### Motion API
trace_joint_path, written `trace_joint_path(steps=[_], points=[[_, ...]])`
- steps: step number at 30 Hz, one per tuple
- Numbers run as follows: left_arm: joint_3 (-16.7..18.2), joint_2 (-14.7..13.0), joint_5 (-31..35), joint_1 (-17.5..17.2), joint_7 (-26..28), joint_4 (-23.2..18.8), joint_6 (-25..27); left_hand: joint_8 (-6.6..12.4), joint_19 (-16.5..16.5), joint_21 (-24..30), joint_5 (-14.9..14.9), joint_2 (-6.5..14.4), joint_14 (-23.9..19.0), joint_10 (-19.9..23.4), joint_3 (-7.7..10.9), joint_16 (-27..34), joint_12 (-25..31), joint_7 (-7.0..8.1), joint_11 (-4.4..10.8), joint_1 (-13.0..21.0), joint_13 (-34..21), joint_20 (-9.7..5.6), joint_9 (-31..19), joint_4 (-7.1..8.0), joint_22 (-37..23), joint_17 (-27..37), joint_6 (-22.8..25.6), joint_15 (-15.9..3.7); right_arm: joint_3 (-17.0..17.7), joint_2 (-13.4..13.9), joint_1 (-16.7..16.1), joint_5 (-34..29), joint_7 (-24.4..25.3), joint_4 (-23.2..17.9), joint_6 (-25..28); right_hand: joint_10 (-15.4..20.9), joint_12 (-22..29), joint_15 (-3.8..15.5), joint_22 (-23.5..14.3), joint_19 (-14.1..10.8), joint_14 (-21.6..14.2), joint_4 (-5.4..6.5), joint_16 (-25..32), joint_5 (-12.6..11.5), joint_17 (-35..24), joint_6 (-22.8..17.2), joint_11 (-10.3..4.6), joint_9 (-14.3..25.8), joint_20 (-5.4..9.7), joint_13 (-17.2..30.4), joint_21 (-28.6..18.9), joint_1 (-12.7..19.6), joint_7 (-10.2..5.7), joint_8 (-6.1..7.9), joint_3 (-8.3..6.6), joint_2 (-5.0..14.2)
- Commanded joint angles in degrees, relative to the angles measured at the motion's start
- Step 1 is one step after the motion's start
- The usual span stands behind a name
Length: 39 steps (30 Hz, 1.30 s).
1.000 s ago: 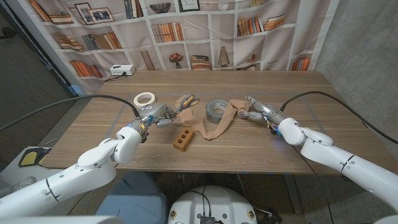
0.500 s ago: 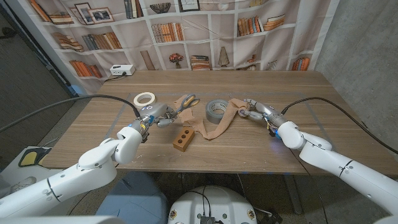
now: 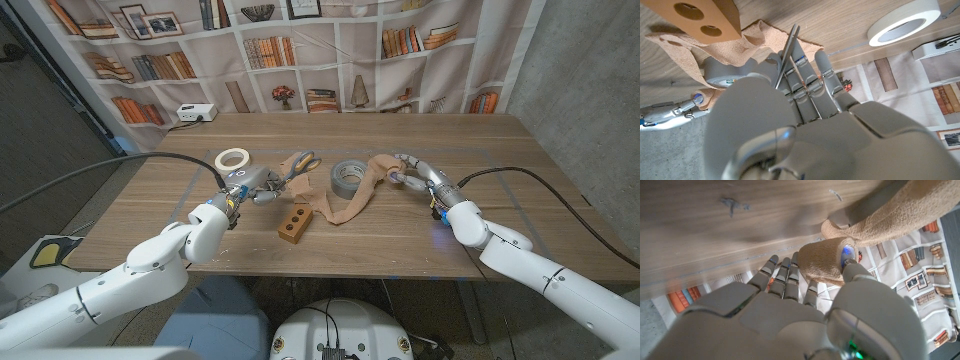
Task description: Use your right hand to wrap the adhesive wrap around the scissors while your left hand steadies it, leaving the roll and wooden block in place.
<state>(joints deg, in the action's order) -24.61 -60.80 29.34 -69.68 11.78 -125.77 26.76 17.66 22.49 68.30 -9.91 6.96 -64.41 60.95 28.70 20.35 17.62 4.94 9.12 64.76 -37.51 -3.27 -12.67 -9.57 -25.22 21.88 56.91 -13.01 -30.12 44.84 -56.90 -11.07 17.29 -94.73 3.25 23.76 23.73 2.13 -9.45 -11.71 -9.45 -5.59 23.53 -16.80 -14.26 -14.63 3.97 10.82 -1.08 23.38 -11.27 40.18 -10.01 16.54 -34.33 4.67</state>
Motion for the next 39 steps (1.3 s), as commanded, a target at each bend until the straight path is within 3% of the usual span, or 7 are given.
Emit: trace_joint_path(steps=[1, 3, 9, 12, 17, 27, 39], points=[[0.0, 0.1, -0.2, -0.1, 0.4, 0.1, 0.2, 0.18, -0.4, 0.6, -0.3, 0.5, -0.9, 1.0, 0.56, 0.0, -0.2, -0.3, 0.68, 0.3, -0.3, -0.01, -0.3, -0.08, 0.0, 0.2, 0.6, -0.4, 3.1, -2.0, -2.2, 4.6, 9.2, 1.1, -8.2, 17.8, 3.9, 8.06, -0.2, -1.3, -1.7, 0.02, 1.0, -0.1, -0.4, -2.3, -16.02, 0.1, -0.01, 1.4, -0.5, 8.6, -0.03, 0.42, -0.65, 7.18], [0.1, 0.2, -0.4, -0.2, 0.5, 0.1, 0.2, 0.17, -0.4, 0.8, -0.3, 0.4, -0.9, 1.0, 0.58, -0.1, -0.3, -0.24, 0.68, 0.2, -0.3, -0.06, -0.3, -0.08, 0.1, 0.3, 0.6, -0.4, 3.9, -2.5, -2.7, 5.4, 10.1, 1.2, -9.0, 18.2, 4.2, 8.29, -0.2, -1.8, -2.2, -0.11, 1.4, 0.0, -0.6, -4.0, -16.14, 0.1, 0.11, 1.6, -0.6, 9.0, -0.11, 0.68, -0.61, 7.05], [0.1, 0.1, -0.3, -0.2, 0.7, 0.1, 0.2, 0.09, -0.6, 1.1, -0.3, 0.4, -0.9, 1.1, 0.65, -0.2, -0.3, -0.24, 0.66, 0.2, -0.4, 0.02, -0.3, -0.05, 0.4, 0.4, 0.6, -0.39, 6.1, -3.6, -4.1, 7.7, 12.0, 1.4, -12.3, 20.2, 6.2, 9.75, -0.2, -3.2, -4.1, -0.41, 3.2, 0.7, -1.4, -18.4, -16.15, 0.5, 0.49, 2.7, -0.2, 11.3, -1.54, 2.83, 0.08, 7.06], [0.1, 0.1, -0.3, -0.2, 0.7, 0.1, 0.1, 0.04, -0.6, 1.3, -0.3, 0.4, -0.9, 1.1, 0.7, -0.2, -0.4, -0.21, 0.83, 0.1, -0.4, -0.05, -0.3, -0.04, 0.6, 0.4, 0.6, -0.38, 7.2, -4.2, -4.7, 9.5, 11.9, 1.6, -13.8, 20.7, 6.6, 9.93, -0.2, -3.6, -4.6, -0.54, 3.6, 0.7, -1.5, -21.7, -16.21, 0.7, 0.41, 2.8, -0.2, 11.8, -1.13, 3.26, 0.22, 7.02], [0.0, 0.1, -0.1, 0.0, 0.6, 0.0, 0.1, 0.0, -0.7, 1.6, -0.3, 0.4, -1.0, 1.1, 0.77, -0.2, -0.6, -0.25, 0.7, 0.2, -0.4, -0.06, -0.4, -0.08, 0.9, 0.5, 0.7, -0.45, 9.1, -5.3, -5.6, 14.1, 10.6, 2.3, -17.7, 21.8, 7.3, 9.75, -0.2, -4.0, -5.3, -0.56, 4.1, 0.7, -1.6, -22.9, -15.08, 0.7, 0.2, 3.1, -0.3, 12.0, -0.68, 3.01, 0.42, 6.98], [-0.1, 0.4, 0.0, 0.3, 0.8, 0.1, -0.3, -0.19, -0.9, 2.2, -0.3, 0.3, -1.0, 1.1, 0.89, -0.5, -0.8, -0.15, 0.8, 0.0, -0.6, -0.06, -0.4, -0.04, 1.5, 0.7, 0.6, -0.38, 12.3, -6.9, -7.1, 20.1, 8.4, 1.6, -21.4, 22.3, 7.6, 9.81, -0.2, -4.4, -5.5, -0.69, 4.4, 0.6, -1.8, -23.5, -14.88, 0.8, 0.01, 3.0, -0.3, 12.3, -0.1, 2.59, 0.63, 6.91], [0.3, 0.5, -1.3, 1.5, 0.4, 1.1, -2.6, -0.27, -1.2, 2.8, -0.3, 0.2, -1.2, 1.3, 0.98, -0.4, -0.8, -0.36, 0.67, 0.1, -1.0, -0.09, -0.5, -0.15, 2.1, 1.0, 0.8, -0.51, 15.8, -5.8, -9.1, 18.4, 8.3, -2.9, -23.7, 22.5, 7.8, 9.82, -0.2, -4.6, -5.6, -0.83, 4.5, 0.5, -1.8, -24.0, -14.94, 0.9, -0.01, 3.1, -0.2, 12.5, 0.36, 2.08, 0.82, 6.81]])
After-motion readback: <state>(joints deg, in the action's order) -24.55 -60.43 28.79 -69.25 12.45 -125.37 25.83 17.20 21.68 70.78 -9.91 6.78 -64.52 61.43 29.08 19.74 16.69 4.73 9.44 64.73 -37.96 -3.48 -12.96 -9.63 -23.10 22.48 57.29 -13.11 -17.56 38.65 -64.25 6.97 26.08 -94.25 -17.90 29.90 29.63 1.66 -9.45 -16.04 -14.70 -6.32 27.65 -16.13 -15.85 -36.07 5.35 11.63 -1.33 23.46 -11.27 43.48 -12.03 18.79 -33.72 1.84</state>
